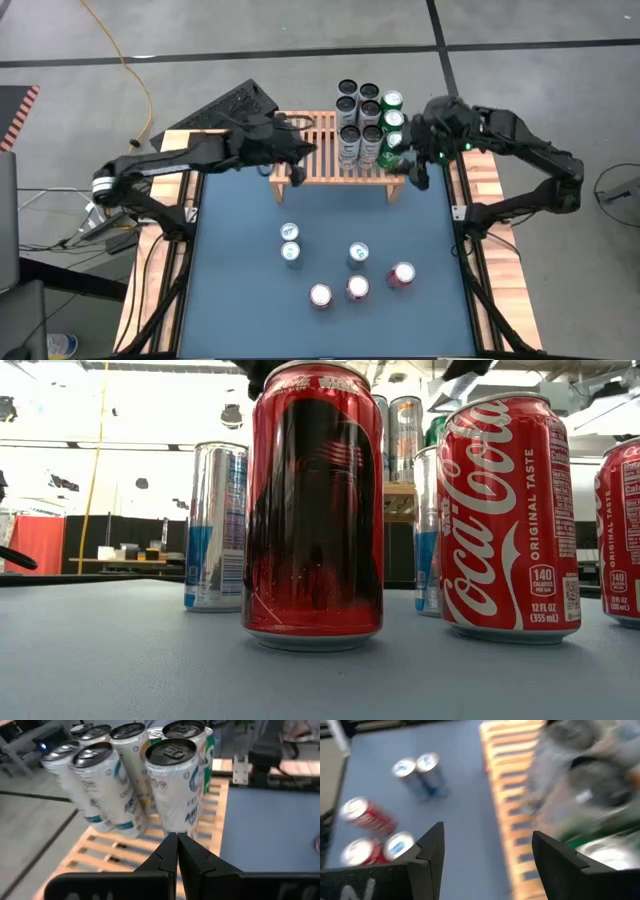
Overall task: Place canned beverage on shelf
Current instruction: Put the bottom right blue soda can on the shelf
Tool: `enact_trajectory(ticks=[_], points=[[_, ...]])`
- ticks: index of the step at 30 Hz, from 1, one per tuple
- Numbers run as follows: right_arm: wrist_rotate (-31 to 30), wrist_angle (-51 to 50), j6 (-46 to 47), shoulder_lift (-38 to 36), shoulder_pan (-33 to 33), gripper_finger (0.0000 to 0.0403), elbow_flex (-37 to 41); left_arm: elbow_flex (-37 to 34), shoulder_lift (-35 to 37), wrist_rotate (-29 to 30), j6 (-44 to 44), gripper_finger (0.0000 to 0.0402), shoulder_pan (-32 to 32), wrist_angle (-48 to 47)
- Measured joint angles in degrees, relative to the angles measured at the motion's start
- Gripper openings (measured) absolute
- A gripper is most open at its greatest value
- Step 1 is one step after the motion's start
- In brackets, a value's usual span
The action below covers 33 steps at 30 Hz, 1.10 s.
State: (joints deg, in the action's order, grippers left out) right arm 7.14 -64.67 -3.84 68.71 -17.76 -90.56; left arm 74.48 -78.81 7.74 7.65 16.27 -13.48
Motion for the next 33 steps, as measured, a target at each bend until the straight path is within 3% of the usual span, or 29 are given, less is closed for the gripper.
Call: enact_trajectory(ticks=[4, 7, 12, 17, 22, 30, 33], points=[[-3.4, -6.8, 7.5, 0.0, 7.9, 0.0240, 0.0, 0.0, 6.4, -2.4, 3.6, 0.0018, 0.0, -7.4], [-4.9, -10.9, 15.6, 1.4, 14.9, 0.0240, 0.0, 0.0, 11.3, -8.3, 3.1, 0.0047, -0.3, -11.3], [-6.8, -14.4, 25.7, 5.2, 25.3, 0.0240, 0.0, 0.0, 18.3, -17.8, -2.5, 0.0108, -0.9, -17.2], [-8.8, -20.8, 31.3, 12.1, 32.7, 0.0240, 0.0, 0.0, 23.8, -21.0, -10.6, 0.0166, -3.3, -21.9], [-8.3, -21.1, 35.2, 17.8, 36.5, 0.0242, 0.0, 0.0, 27.2, -21.1, -15.6, 0.0205, -6.0, -24.1], [-8.7, -3.6, 33.9, 24.2, 35.3, 0.0289, 0.0, 0.0, 27.7, -21.0, -18.9, 0.0220, -9.7, -31.5], [-10.1, -1.6, 32.1, 27.0, 33.8, 0.0312, 0.0, 0.0, 27.1, -20.5, -19.7, 0.0220, -10.7, -34.4]])
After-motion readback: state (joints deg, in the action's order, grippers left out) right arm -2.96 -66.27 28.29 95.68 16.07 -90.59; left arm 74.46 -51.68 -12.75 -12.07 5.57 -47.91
